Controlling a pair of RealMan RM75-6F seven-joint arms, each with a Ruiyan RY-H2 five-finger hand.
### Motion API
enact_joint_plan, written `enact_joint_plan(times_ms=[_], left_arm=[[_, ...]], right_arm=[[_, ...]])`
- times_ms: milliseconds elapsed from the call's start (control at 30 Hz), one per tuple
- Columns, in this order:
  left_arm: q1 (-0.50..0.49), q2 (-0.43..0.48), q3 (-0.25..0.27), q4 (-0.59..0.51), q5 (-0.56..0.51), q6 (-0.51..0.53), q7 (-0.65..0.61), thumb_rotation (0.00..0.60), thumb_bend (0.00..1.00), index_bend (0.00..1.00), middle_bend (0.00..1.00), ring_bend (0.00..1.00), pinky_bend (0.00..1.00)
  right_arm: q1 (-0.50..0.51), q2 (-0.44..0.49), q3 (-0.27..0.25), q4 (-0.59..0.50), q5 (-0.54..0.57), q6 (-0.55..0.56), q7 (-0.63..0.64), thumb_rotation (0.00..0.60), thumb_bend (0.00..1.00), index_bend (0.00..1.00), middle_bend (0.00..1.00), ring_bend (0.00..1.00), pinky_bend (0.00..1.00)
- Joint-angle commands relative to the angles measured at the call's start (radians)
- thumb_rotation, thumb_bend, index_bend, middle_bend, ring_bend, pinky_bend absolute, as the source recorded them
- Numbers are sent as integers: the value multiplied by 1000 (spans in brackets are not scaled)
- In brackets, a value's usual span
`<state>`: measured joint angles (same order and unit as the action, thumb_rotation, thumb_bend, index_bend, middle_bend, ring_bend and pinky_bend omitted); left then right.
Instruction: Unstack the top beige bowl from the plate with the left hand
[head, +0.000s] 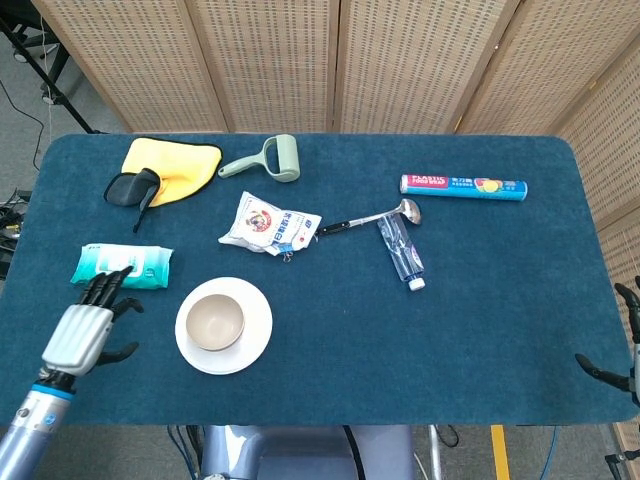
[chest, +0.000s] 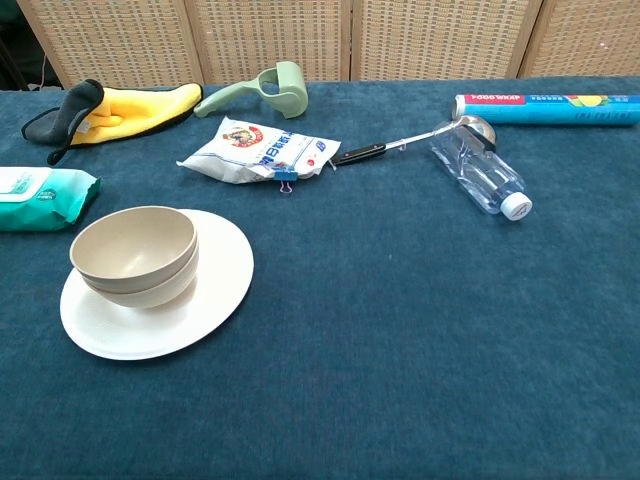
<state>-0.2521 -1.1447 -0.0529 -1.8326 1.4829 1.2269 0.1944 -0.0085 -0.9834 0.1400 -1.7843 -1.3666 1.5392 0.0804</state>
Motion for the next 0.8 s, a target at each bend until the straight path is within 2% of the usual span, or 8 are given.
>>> enact_joint_plan(times_ms=[33, 267, 700, 800], left_arm=[[-40, -34, -9, -30, -35, -46, 55, 600, 245, 467, 0, 0, 0], [-87, -97, 0, -41, -79, -108, 137, 600, 291, 489, 0, 0, 0], [-99, -144, 29, -44, -104, -102, 224, 600, 288, 489, 0, 0, 0], [-121, -177, 25, -30, -126, -127, 249, 600, 290, 492, 0, 0, 0]], right_arm=[[0, 0, 0, 0, 1, -1, 1, 600, 0, 87, 0, 0, 0], [1, 1, 1, 0, 4, -5, 2, 600, 0, 87, 0, 0, 0], [1, 7, 4, -1, 11, -9, 14, 600, 0, 87, 0, 0, 0], [0, 7, 5, -1, 13, -9, 16, 600, 0, 87, 0, 0, 0]])
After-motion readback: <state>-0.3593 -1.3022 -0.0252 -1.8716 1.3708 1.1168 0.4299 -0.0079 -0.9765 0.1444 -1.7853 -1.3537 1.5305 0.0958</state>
